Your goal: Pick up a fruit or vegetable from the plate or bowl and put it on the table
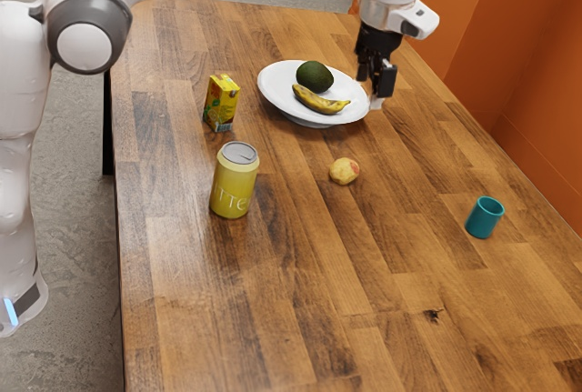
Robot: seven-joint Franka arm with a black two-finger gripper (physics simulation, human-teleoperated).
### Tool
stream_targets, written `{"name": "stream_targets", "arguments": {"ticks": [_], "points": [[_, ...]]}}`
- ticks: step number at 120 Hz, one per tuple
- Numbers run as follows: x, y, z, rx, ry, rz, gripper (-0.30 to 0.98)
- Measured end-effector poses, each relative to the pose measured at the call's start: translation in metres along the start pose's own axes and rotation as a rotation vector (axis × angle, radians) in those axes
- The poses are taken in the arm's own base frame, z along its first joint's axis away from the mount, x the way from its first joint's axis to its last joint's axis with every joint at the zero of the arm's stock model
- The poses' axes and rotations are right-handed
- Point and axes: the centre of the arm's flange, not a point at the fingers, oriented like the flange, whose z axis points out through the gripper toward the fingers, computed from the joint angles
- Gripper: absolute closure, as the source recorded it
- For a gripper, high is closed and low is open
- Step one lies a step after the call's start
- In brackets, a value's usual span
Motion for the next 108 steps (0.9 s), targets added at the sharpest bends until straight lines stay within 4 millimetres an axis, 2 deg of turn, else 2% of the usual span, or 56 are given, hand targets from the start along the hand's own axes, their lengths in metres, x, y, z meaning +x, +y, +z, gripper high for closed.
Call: {"name": "stream_targets", "arguments": {"ticks": [10,18,26,34,40,59,67,82,90,98,108], "points": [[0.000,0.003,-0.004,-0.002,0.008,0.005,0.00],[-0.003,-0.012,-0.007,0.002,0.002,-0.019,0.00],[-0.010,-0.019,-0.019,0.007,0.003,-0.026,0.00],[-0.022,-0.020,-0.041,0.010,0.006,-0.009,0.00],[-0.030,-0.029,-0.045,0.013,-0.015,-0.005,0.00],[-0.055,-0.053,-0.027,0.042,-0.127,0.067,0.00],[-0.077,-0.071,-0.012,0.046,-0.175,0.093,0.00],[-0.106,-0.110,0.020,0.045,-0.215,0.135,0.00],[-0.120,-0.125,0.028,0.049,-0.210,0.163,0.00],[-0.123,-0.128,0.031,0.083,-0.200,0.220,0.00],[-0.116,-0.129,0.035,0.120,-0.179,0.298,0.00]]}}
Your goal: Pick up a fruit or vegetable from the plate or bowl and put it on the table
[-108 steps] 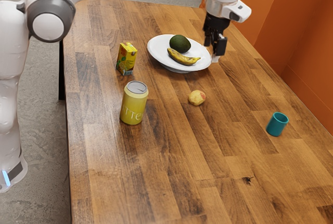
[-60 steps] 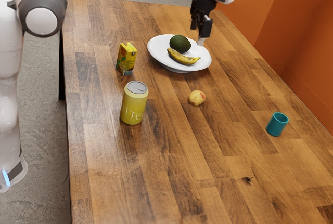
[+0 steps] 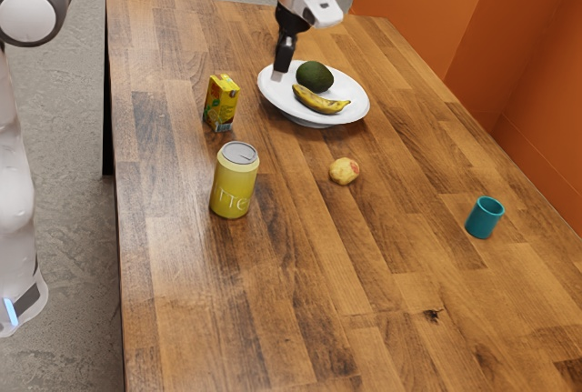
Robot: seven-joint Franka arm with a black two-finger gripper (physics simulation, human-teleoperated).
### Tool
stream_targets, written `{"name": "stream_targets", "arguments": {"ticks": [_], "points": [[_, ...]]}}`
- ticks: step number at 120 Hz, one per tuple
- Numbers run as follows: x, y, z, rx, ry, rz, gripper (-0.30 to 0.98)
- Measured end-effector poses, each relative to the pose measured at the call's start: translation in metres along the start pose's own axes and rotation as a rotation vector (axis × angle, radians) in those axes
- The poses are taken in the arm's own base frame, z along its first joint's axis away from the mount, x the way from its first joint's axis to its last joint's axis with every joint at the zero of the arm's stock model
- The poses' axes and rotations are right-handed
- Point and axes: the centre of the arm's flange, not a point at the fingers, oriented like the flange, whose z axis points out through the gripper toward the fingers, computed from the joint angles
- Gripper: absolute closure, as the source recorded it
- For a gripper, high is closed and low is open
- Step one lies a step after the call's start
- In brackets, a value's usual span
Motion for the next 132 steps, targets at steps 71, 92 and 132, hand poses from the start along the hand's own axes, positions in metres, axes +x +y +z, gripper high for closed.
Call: {"name": "stream_targets", "arguments": {"ticks": [71,92,132], "points": [[0.063,-0.121,0.103,0.011,0.091,0.068,0.00],[0.080,-0.134,0.135,-0.010,0.089,0.083,0.00],[0.087,-0.146,0.164,-0.021,0.073,0.106,0.00]]}}
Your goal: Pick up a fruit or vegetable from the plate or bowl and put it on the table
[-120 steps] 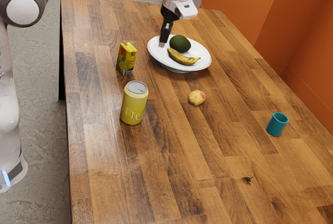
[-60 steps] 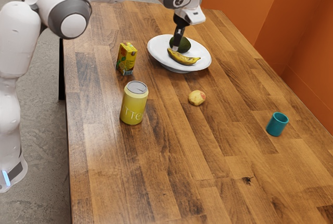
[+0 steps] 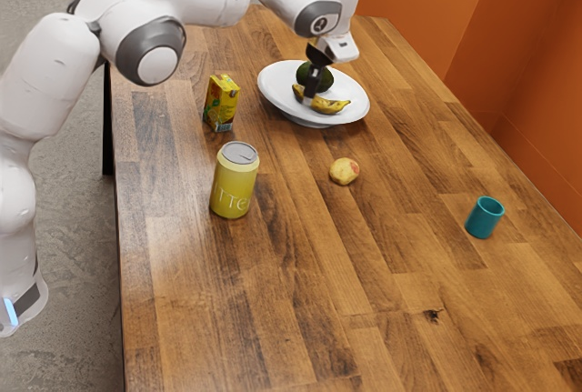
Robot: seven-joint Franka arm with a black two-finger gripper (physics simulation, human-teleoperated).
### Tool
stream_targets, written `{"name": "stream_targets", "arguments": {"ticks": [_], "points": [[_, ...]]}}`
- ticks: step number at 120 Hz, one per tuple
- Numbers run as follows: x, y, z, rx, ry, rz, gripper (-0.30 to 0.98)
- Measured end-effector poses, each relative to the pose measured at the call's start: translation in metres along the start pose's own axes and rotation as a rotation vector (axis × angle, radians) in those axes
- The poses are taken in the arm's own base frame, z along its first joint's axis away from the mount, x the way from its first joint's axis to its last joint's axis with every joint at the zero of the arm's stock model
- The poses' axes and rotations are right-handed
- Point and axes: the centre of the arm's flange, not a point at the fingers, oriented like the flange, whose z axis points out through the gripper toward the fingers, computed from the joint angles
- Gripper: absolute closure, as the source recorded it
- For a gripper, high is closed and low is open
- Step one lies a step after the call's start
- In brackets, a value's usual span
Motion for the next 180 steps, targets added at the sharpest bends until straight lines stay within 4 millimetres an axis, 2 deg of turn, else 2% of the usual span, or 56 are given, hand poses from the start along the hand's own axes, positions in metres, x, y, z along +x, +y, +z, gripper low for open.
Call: {"name": "stream_targets", "arguments": {"ticks": [65,94,114,124,136,156,165,173,180], "points": [[0.011,-0.003,0.021,-0.004,-0.010,0.044,0.01],[0.014,-0.006,0.025,-0.004,-0.009,0.047,0.31],[0.006,-0.015,0.037,-0.024,-0.008,0.021,0.45],[0.005,-0.018,0.032,-0.027,-0.001,0.005,0.51],[0.007,-0.018,0.015,-0.022,0.006,-0.011,0.52],[0.005,-0.009,-0.035,-0.006,0.004,-0.035,0.51],[0.016,0.013,-0.072,0.011,0.011,-0.014,0.50],[0.036,0.046,-0.106,0.019,0.024,0.025,0.50],[0.053,0.074,-0.123,0.016,0.030,0.057,0.50]]}}
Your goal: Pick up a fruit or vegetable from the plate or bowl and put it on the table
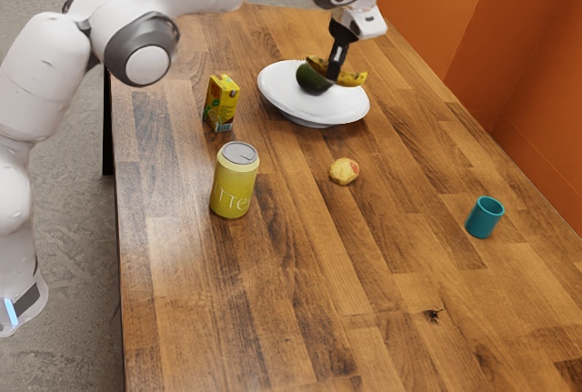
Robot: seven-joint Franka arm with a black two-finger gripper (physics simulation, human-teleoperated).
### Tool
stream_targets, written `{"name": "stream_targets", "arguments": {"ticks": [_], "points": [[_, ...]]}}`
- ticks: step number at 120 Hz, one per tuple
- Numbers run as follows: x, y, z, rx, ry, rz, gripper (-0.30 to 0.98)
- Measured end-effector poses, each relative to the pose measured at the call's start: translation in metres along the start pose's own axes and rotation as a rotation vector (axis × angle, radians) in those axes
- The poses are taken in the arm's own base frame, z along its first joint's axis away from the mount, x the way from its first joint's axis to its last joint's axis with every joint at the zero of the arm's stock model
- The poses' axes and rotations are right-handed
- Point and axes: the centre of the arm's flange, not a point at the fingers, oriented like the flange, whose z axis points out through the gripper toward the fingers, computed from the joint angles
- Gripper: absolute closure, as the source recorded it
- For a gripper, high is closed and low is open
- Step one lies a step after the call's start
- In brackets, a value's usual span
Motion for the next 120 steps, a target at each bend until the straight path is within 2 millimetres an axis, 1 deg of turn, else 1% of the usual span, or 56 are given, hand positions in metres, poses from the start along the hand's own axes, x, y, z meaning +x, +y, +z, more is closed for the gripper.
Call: {"name": "stream_targets", "arguments": {"ticks": [14,17,25,32,40,55,63,76,80,88,96,107,120], "points": [[0.044,0.056,-0.013,-0.038,0.018,0.076,0.50],[0.053,0.065,-0.019,-0.039,0.031,0.088,0.51],[0.070,0.083,-0.027,-0.035,0.056,0.103,0.50],[0.081,0.093,-0.026,-0.027,0.072,0.102,0.50],[0.089,0.093,-0.019,-0.018,0.084,0.085,0.50],[0.095,0.081,0.004,-0.002,0.093,0.036,0.50],[0.102,0.079,0.016,0.009,0.107,0.020,0.51],[0.113,0.075,0.030,0.034,0.143,-0.002,0.50],[0.115,0.074,0.032,0.041,0.154,-0.008,0.46],[0.117,0.073,0.032,0.053,0.175,-0.020,0.29],[0.119,0.072,0.030,0.063,0.192,-0.031,0.18],[0.118,0.070,0.026,0.073,0.210,-0.046,0.09],[0.118,0.068,0.023,0.081,0.221,-0.061,0.04]]}}
